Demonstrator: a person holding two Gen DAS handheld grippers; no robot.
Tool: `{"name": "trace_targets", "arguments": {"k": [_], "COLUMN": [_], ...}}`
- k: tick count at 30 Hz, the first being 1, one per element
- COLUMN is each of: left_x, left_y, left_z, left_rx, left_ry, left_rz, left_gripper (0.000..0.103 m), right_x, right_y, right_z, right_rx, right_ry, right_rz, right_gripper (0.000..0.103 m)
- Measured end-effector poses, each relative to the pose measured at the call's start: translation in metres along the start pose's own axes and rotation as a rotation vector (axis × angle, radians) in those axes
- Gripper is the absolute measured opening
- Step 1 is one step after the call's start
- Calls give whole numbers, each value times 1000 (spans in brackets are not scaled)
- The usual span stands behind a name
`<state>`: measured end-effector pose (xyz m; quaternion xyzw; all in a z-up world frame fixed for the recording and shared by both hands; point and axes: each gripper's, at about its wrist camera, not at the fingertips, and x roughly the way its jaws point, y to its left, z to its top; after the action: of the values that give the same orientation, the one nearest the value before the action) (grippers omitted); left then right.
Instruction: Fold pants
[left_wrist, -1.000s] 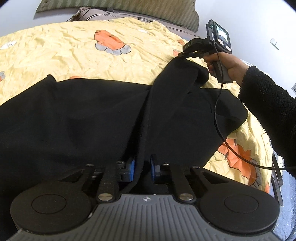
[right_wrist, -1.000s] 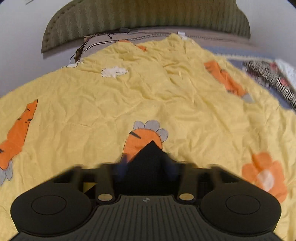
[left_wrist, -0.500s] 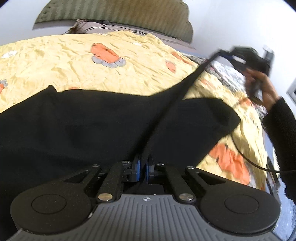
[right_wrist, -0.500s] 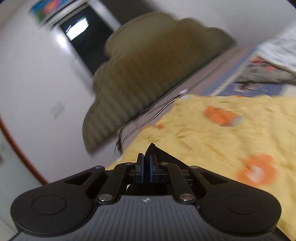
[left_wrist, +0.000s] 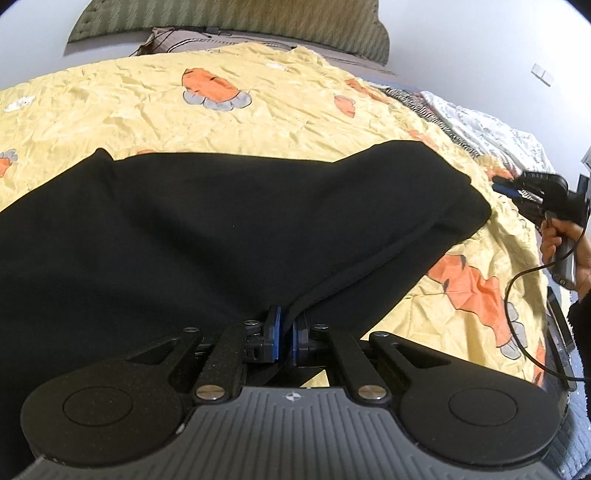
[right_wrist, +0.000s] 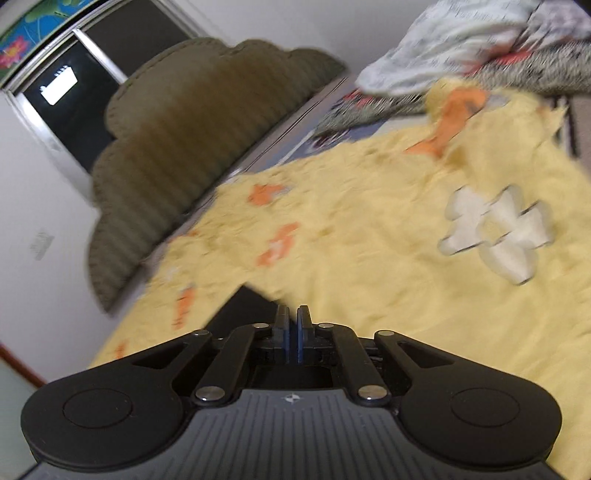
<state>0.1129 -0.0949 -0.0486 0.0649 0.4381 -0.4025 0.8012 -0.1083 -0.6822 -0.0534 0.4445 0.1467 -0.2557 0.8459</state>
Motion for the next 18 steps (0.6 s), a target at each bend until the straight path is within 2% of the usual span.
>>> {"name": "trace_targets", "arguments": {"k": [1, 2, 3, 4, 6, 8, 9, 10, 11, 12, 14, 18], "left_x": [1, 1, 1, 2, 4, 6, 7, 9, 9, 10, 8, -7], "left_y": [0, -1, -2, -3, -7, -13, -16, -20, -24, -26, -28, -22], "left_z": [0, 0, 0, 0, 0, 0, 1, 0, 0, -1, -3, -3], "left_rx": [-2, -3, -2, 2, 17, 48, 67, 89, 112, 130, 143, 99], "left_ry": [-3, -7, -9, -12, -16, -23, -26, -28, -34, -39, -54, -74], "left_rz": [4, 5, 8, 15, 33, 54, 64, 75, 88, 98, 102, 62], "left_gripper": [12, 12, 12, 13, 13, 13, 13, 12, 10, 4, 3, 3], "right_x": [9, 14, 21, 28, 41, 55, 59, 63, 66, 66, 59, 23], "right_y": [2, 3, 2, 1, -1, -2, -1, 1, 1, 0, 0, 8], "right_z": [0, -3, -5, -7, -9, -10, -9, -7, -5, -3, -3, -9], "right_rx": [18, 35, 56, 70, 86, 100, 101, 95, 87, 85, 76, 14], "right_ry": [24, 36, 40, 44, 47, 60, 57, 55, 50, 41, -1, -87], "right_rz": [-6, -13, -9, -3, -4, 24, 21, 8, -1, -4, -15, -25], "right_gripper": [32, 42, 62, 71, 71, 68, 55, 29, 15, 5, 5, 4]}}
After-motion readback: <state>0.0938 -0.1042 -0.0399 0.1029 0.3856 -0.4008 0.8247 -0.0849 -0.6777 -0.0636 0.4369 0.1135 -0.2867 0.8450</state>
